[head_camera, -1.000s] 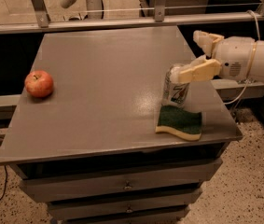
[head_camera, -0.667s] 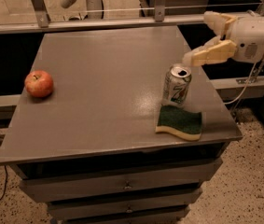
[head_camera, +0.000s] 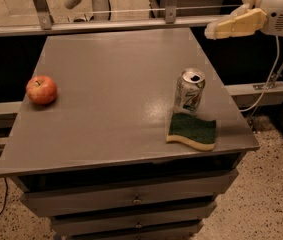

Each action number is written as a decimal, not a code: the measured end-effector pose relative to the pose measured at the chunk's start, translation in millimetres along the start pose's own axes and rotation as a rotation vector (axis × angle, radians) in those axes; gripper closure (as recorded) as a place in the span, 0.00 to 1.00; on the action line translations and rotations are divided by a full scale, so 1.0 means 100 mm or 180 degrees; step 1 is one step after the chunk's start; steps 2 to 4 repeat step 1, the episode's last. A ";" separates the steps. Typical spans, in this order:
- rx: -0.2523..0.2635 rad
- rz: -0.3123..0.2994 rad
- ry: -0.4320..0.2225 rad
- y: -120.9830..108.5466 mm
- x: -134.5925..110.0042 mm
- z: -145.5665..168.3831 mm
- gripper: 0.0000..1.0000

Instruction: Move 7up can near sponge

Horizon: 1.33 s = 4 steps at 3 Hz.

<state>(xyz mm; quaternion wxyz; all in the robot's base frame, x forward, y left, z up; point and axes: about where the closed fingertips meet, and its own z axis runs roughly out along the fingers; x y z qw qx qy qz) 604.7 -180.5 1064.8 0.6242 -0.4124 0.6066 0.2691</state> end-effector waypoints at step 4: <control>-0.0001 0.0000 0.0000 0.00 0.00 0.00 0.00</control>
Offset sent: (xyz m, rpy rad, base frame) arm 0.0000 0.0000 0.0000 0.0000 0.0000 0.0000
